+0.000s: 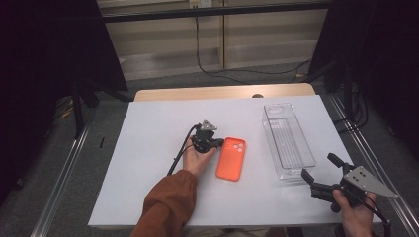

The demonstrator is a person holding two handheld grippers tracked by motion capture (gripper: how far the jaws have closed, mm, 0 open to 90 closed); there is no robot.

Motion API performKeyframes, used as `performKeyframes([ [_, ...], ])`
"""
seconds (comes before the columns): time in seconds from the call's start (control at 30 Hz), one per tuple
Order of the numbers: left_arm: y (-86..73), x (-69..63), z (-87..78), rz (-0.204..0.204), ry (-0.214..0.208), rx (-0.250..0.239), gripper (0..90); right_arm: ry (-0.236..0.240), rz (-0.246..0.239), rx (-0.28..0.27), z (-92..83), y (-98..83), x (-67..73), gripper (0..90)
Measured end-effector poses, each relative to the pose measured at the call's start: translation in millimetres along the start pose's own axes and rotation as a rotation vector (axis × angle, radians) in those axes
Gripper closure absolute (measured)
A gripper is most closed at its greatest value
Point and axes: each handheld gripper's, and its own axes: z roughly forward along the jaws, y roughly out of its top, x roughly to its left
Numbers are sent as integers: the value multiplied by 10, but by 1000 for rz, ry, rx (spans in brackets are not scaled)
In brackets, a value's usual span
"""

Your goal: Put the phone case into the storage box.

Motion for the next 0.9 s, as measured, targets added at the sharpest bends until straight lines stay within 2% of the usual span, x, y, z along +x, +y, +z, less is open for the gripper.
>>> performKeyframes([
  [0.4,50,19,51,1,12,-11,900,2,0,1,-2,1,5,1],
  [0.9,141,-1,174,3,1,-11,900,2,0,1,-3,1,1,1],
])
